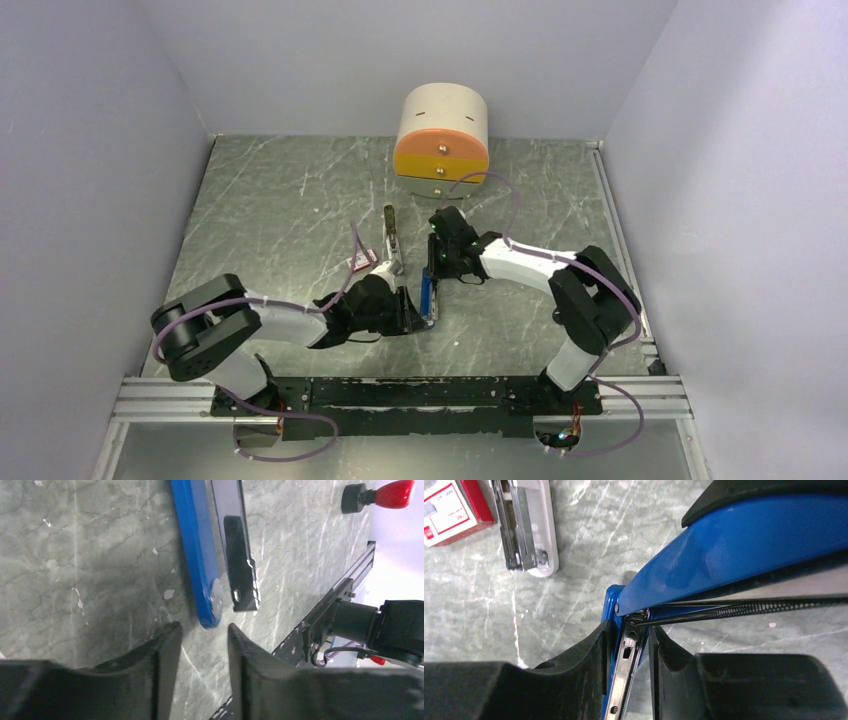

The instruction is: Load the staples into the stapler

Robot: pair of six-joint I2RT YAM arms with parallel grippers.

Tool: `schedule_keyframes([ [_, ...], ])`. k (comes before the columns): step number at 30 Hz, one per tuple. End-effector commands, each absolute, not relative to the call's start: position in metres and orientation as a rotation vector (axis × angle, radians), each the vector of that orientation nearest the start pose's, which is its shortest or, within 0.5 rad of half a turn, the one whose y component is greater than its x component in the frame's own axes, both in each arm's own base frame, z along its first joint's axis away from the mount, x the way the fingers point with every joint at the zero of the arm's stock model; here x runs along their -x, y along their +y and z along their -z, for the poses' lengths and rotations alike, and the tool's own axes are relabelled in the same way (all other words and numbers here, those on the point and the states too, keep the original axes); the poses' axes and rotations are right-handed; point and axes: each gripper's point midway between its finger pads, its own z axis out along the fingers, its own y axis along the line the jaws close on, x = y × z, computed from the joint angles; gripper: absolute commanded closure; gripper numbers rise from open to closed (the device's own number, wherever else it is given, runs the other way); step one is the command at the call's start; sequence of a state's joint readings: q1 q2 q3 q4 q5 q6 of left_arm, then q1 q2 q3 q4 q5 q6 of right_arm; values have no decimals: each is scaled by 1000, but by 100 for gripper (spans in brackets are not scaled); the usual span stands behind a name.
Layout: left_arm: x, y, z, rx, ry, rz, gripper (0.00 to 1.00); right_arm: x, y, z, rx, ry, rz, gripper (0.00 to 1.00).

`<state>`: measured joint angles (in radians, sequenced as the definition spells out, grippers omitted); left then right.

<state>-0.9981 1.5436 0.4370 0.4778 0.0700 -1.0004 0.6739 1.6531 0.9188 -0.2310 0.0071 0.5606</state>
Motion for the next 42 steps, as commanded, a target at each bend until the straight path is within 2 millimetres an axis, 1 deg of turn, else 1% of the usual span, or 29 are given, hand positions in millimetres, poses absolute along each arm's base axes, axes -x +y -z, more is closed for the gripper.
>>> schedule_keyframes([
  [1, -154, -284, 9, -8, 2569, 815, 47, -305, 242, -37, 162, 2547, -241, 85],
  [2, -156, -280, 6, 6, 2559, 793, 43, -308, 241, -39, 163, 2539, -210, 85],
  [3, -160, -277, -1, 19, 2536, 784, 38, -312, 239, -40, 167, 2534, -181, 86],
  [4, -162, -272, -2, 33, 2528, 749, 35, -316, 239, -43, 170, 2525, -161, 86],
  [7, -173, -258, -21, 71, 2467, 679, 29, -329, 238, -46, 185, 2515, -83, 86],
  [10, -180, -238, -37, 102, 2428, 567, 28, -342, 237, -47, 205, 2502, -2, 85],
  [14, -199, -212, -69, 156, 2319, 437, 26, -362, 237, -48, 223, 2485, 106, 85],
  [17, -207, -195, -84, 186, 2265, 351, 25, -372, 237, -46, 243, 2480, 170, 84],
  [20, -211, -185, -93, 213, 2235, 306, 25, -383, 239, -46, 257, 2468, 206, 82],
  [27, -212, -170, -107, 261, 2184, 288, 24, -406, 244, -47, 290, 2427, 267, 80],
  [32, -210, -166, -109, 265, 2181, 288, 23, -418, 246, -46, 291, 2416, 270, 79],
  [37, -209, -166, -107, 261, 2190, 286, 23, -418, 249, -40, 298, 2441, 243, 72],
  [40, -209, -167, -106, 253, 2195, 287, 22, -416, 251, -37, 295, 2459, 211, 64],
  [42, -209, -168, -105, 245, 2198, 291, 22, -415, 253, -40, 287, 2462, 180, 59],
])
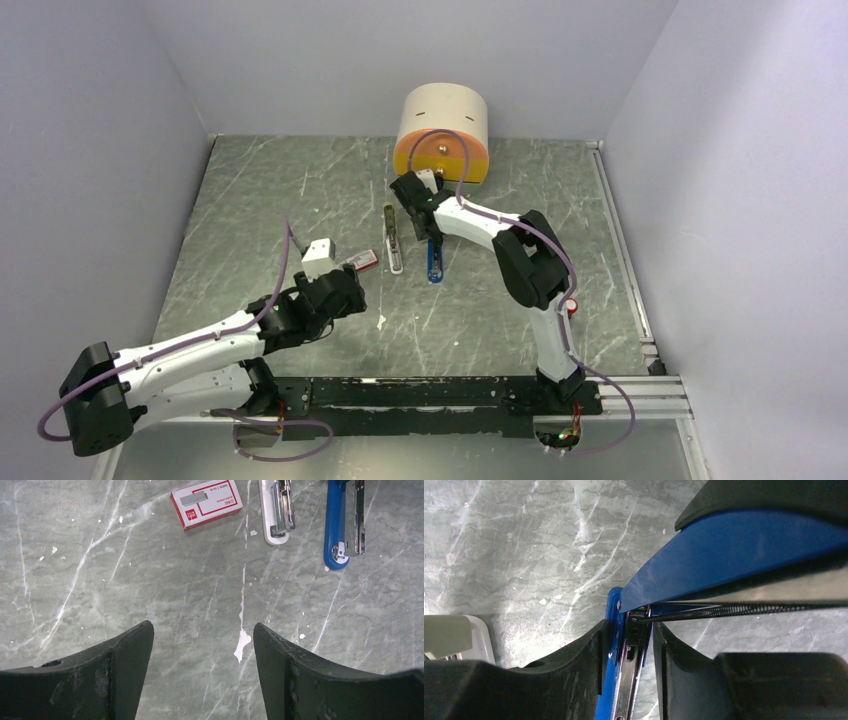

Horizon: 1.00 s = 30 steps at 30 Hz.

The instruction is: Load the staples into the stapler

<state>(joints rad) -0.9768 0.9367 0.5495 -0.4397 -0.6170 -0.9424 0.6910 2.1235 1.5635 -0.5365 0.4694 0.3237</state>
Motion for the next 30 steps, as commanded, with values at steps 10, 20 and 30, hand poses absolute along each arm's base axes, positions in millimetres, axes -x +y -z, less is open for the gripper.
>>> schedule_keyframes([
  [10, -208, -177, -104, 222, 2216, 325, 20, -408, 258, -80, 235, 2437, 37, 42],
  [20, -210, -177, -114, 231, 2199, 330, 20, -383, 244, -134, 171, 2359, -138, 37],
  [30, -235, -182, -162, 128, 2147, 309, 16, -341, 253, -175, 161, 2259, -444, 59],
])
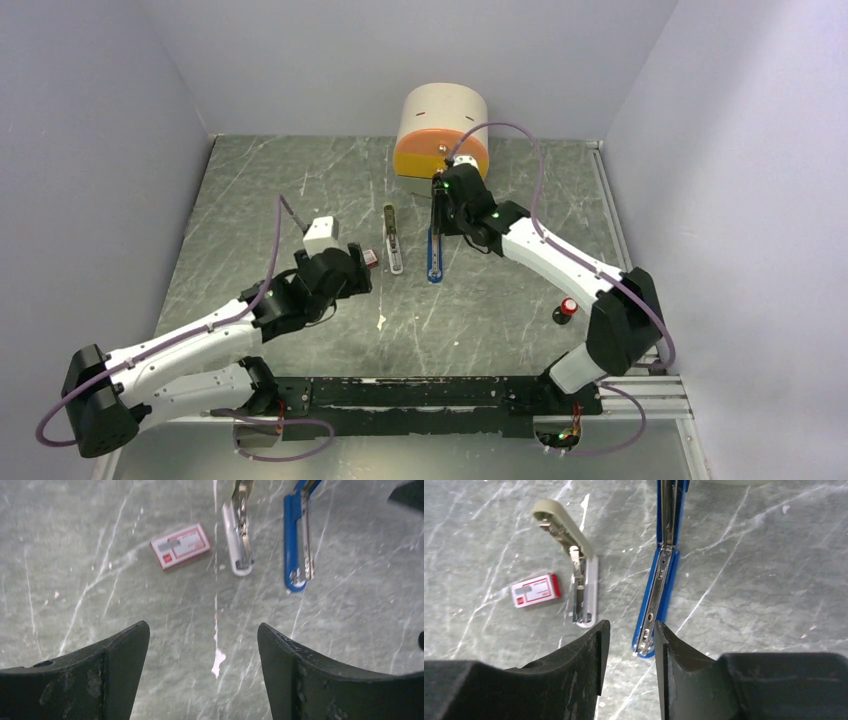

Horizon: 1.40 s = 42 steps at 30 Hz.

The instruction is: Load the staples into the stapler

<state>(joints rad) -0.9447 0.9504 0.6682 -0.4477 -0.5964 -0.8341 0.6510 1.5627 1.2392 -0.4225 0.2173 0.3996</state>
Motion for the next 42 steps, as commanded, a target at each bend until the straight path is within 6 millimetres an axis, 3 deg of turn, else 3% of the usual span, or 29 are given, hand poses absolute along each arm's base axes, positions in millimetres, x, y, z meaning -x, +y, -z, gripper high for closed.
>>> schedule_keyframes([
  [1, -240, -178, -161, 138, 2159, 287, 16, -338, 251, -177, 154, 2252, -455, 60],
  [6, -263, -173, -147, 158, 2247, 317, 14, -321, 237, -185, 58, 2213, -497, 64],
  [12, -293, -178, -109, 199, 2375, 374, 14, -296, 240, -156, 52, 2281, -596, 67],
  [14, -306, -176, -96, 223, 2394, 351, 19, -288, 243, -146, 55, 2305, -630, 69],
  [21, -349, -167, -74, 282, 2384, 296, 51, -266, 253, -126, 95, 2356, -722, 71],
  [25, -363, -172, -62, 253, 2384, 293, 60, -262, 252, -121, 114, 2367, -723, 71],
  [29, -376, -183, -50, 206, 2401, 322, 63, -260, 252, -118, 131, 2373, -724, 71],
  [35, -379, -181, -27, 161, 2482, 236, 68, -259, 252, -121, 141, 2373, -728, 71],
  [42, -349, -197, -19, 81, 2546, 387, 72, -259, 254, -122, 148, 2373, -734, 71],
])
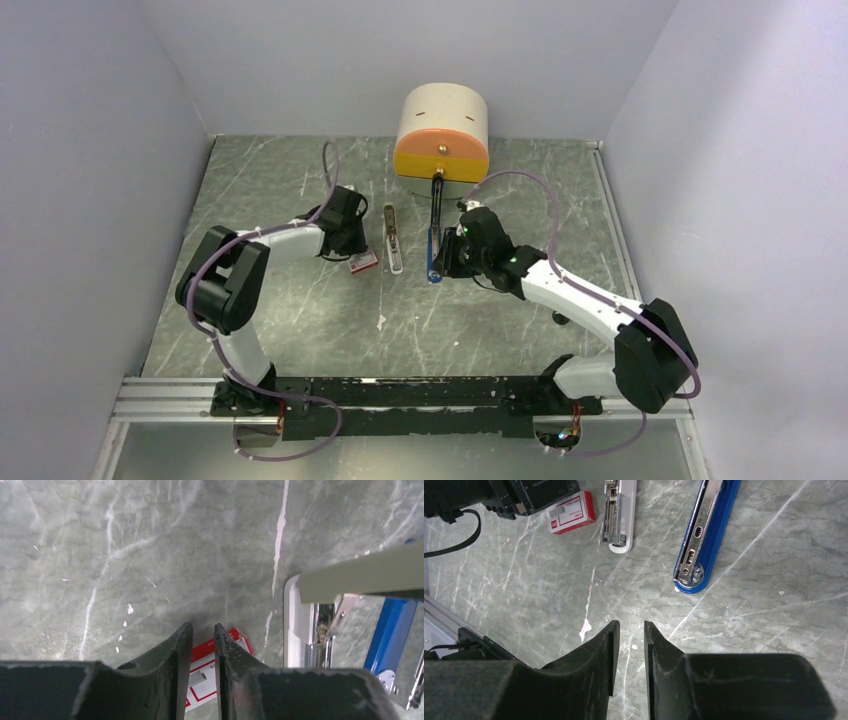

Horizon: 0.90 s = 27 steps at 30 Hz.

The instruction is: Load the staples into the stapler

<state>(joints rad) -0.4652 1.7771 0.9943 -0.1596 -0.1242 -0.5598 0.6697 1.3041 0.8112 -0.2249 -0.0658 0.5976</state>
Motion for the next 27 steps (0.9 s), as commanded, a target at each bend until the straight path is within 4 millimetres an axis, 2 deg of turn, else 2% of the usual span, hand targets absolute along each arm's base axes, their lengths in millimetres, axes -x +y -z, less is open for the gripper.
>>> schedule_keyframes([
  [1, -344, -200, -19, 55, 2556, 408, 72, -260, 256, -122, 151, 2373, -740, 71],
  [9, -308, -217, -11, -68, 2626, 454, 74, -264, 263, -118, 185, 2381, -732, 71],
  [13, -288, -223, -12, -79, 2642, 474, 75, -265, 269, -110, 279, 2375, -702, 71],
  [16, -284, -225, -22, -63, 2627, 507, 73, -262, 283, -108, 419, 2340, -688, 68],
  [18, -289, -223, -37, -39, 2589, 501, 70, -260, 297, -111, 536, 2281, -672, 64],
  [20, -297, -219, -58, -2, 2538, 483, 65, -258, 311, -113, 644, 2217, -645, 55],
  [23, -309, -203, -87, 107, 2448, 419, 56, -262, 327, -112, 761, 2167, -605, 38],
  [27, -308, -160, -96, 320, 2375, 325, 46, -263, 353, -107, 1016, 2053, -602, 31],
])
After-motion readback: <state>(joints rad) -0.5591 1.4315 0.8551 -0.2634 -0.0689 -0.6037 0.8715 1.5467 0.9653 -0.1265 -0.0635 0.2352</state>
